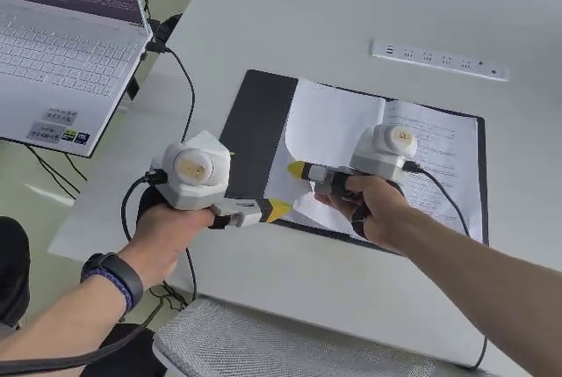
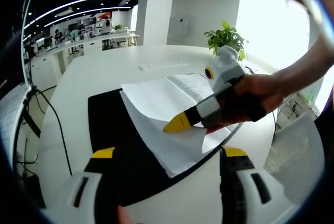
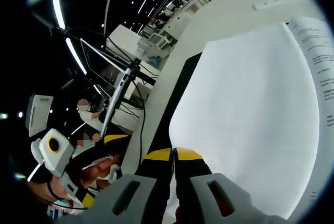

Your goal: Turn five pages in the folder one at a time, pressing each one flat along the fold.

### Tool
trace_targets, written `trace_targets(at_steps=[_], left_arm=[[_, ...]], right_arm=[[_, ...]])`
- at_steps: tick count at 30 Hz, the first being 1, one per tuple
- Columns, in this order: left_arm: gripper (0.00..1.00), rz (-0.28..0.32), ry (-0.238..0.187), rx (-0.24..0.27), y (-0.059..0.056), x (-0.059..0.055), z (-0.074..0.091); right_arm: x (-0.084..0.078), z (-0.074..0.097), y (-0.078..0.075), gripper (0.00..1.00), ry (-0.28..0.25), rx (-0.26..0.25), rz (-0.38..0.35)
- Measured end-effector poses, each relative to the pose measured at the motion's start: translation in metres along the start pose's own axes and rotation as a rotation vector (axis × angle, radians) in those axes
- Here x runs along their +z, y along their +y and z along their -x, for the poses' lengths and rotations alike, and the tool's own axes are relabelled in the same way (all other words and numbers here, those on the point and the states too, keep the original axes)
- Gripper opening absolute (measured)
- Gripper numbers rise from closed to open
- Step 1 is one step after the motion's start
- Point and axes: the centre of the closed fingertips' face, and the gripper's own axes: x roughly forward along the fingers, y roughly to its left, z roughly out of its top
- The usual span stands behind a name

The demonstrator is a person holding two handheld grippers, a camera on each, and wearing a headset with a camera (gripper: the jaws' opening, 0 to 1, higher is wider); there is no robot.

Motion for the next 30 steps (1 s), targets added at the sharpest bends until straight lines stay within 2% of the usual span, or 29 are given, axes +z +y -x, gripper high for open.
trace_targets(at_steps=[5,8,14,26,30], left_arm=[[0.79,0.010,0.007,0.004,0.002,-0.005,0.002],[0.79,0.014,0.015,0.003,0.003,-0.009,0.002],[0.78,0.017,0.021,0.000,0.003,-0.010,-0.001],[0.70,0.002,0.011,-0.025,-0.005,0.001,-0.013],[0.62,0.009,0.005,-0.044,-0.011,0.005,-0.014]], right_arm=[[-0.004,-0.004,-0.004,0.00,0.001,-0.012,-0.018],[-0.004,-0.008,-0.012,0.00,0.006,-0.028,-0.035],[-0.004,-0.009,-0.011,0.01,0.007,-0.023,-0.032],[0.002,-0.001,0.003,0.13,-0.013,0.053,0.008],[0.008,0.005,0.010,0.21,-0.032,0.078,0.041]])
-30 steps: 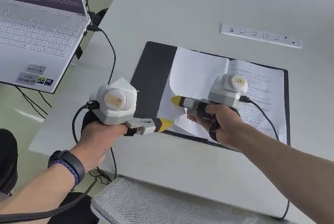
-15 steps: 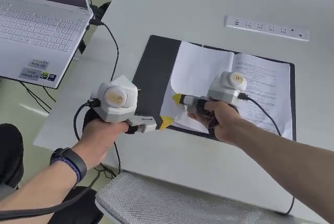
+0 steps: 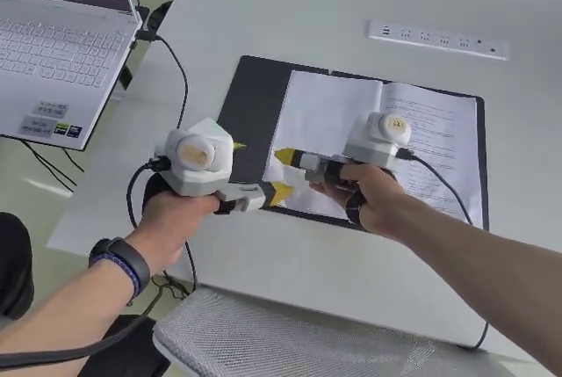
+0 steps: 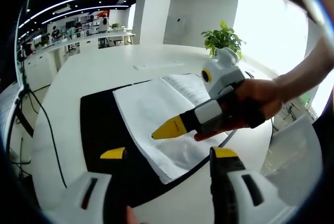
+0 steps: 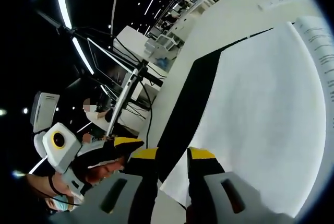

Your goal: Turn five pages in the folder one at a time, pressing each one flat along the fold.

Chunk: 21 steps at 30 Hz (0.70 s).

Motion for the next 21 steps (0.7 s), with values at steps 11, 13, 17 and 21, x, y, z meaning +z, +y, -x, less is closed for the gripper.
trace_targets(at_steps=[11,13,17,21], left_arm=[[0.51,-0.024,0.013,-0.017,0.000,-0.001,-0.010],[0.48,-0.028,0.013,-0.021,-0.001,0.000,-0.014],[0.44,-0.043,0.019,-0.035,-0.003,0.002,-0.023],[0.34,-0.049,0.012,-0.051,-0.005,0.002,-0.030]], right_arm=[[0.019,0.025,-0.002,0.23,-0.046,0.002,0.031],[0.022,0.030,-0.003,0.22,-0.052,-0.003,0.039],[0.029,0.049,-0.004,0.22,-0.074,-0.017,0.056],[0.033,0.063,-0.004,0.22,-0.095,-0.036,0.063]])
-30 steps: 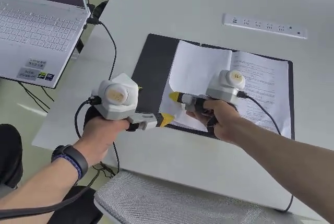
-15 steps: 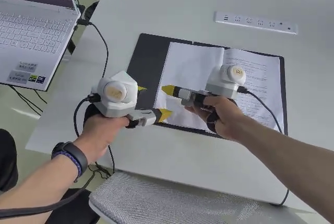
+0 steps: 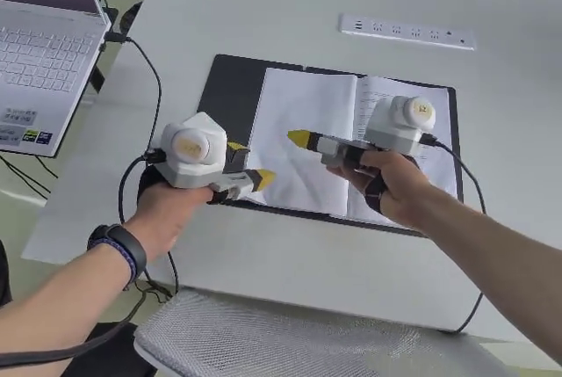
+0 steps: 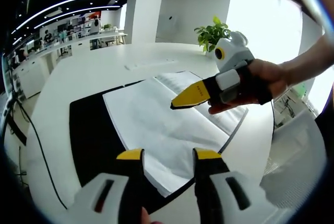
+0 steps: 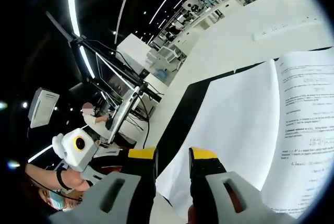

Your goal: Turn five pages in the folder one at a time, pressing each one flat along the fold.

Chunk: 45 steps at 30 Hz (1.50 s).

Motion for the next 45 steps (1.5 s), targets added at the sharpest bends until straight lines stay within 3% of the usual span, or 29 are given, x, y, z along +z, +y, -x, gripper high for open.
trace_targets(at_steps=[10,18,21,26,31,36,45], left_arm=[[0.31,-0.010,0.075,-0.018,-0.001,-0.029,-0.019],[0.26,-0.062,0.125,0.015,0.002,-0.052,-0.025],[0.27,-0.136,0.139,0.015,-0.001,-0.051,-0.025],[0.27,-0.127,0.135,0.017,0.001,-0.052,-0.025],[0.27,-0.106,0.127,0.021,0.000,-0.051,-0.025],[0.27,-0.096,0.123,0.022,0.001,-0.051,-0.025],[0.27,-0.079,0.121,0.024,0.003,-0.051,-0.026]], right_arm=[[0.007,0.032,-0.012,0.22,-0.023,-0.045,0.010],[0.011,0.050,-0.031,0.22,-0.028,-0.080,0.006],[0.012,0.053,-0.037,0.21,-0.024,-0.082,0.012],[0.016,0.056,-0.044,0.21,-0.004,-0.084,0.033],[0.031,0.055,-0.051,0.20,-0.003,-0.080,0.054],[0.047,0.049,-0.056,0.19,-0.016,-0.069,0.070],[0.056,0.032,-0.067,0.18,-0.008,-0.054,0.060]])
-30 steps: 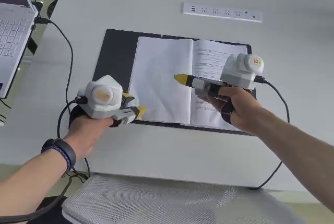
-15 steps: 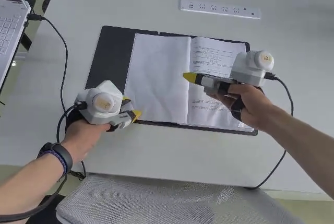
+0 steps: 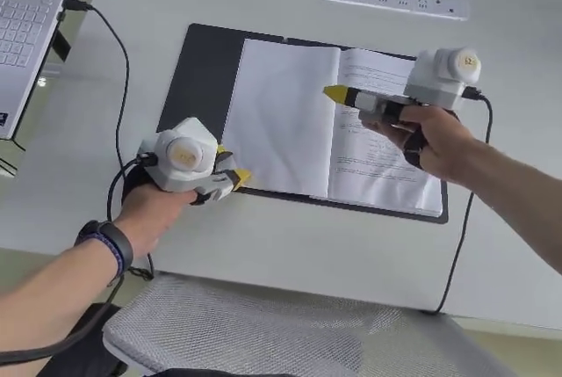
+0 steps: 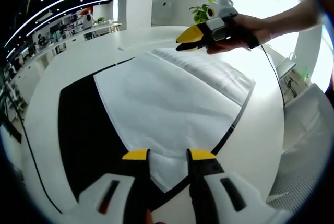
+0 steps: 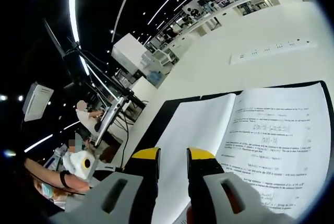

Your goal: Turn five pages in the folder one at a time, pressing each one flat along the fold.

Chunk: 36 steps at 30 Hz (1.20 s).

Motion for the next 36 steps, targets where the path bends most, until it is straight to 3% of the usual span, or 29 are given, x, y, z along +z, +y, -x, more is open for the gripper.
trace_targets(at_steps=[3,10,20,25,34,36], left_arm=[[0.28,0.026,-0.001,-0.013,0.000,0.001,0.000],[0.28,0.023,0.003,-0.015,0.000,0.000,-0.001],[0.28,0.030,0.004,-0.010,0.000,0.001,0.000],[0.27,0.026,0.007,-0.012,0.000,0.001,0.000],[0.27,0.035,0.006,-0.007,0.000,0.002,0.000],[0.27,0.037,0.005,-0.006,-0.002,0.003,0.002]], right_arm=[[0.002,-0.005,-0.006,0.17,0.001,0.004,-0.010],[0.006,-0.012,-0.016,0.13,-0.018,0.011,-0.051],[-0.013,-0.020,-0.031,0.06,0.040,0.004,-0.063],[-0.022,-0.022,-0.034,0.03,0.074,-0.003,-0.034],[-0.021,-0.022,-0.039,0.00,0.063,0.007,-0.048],[-0.019,-0.024,-0.046,0.00,0.063,0.010,-0.048]])
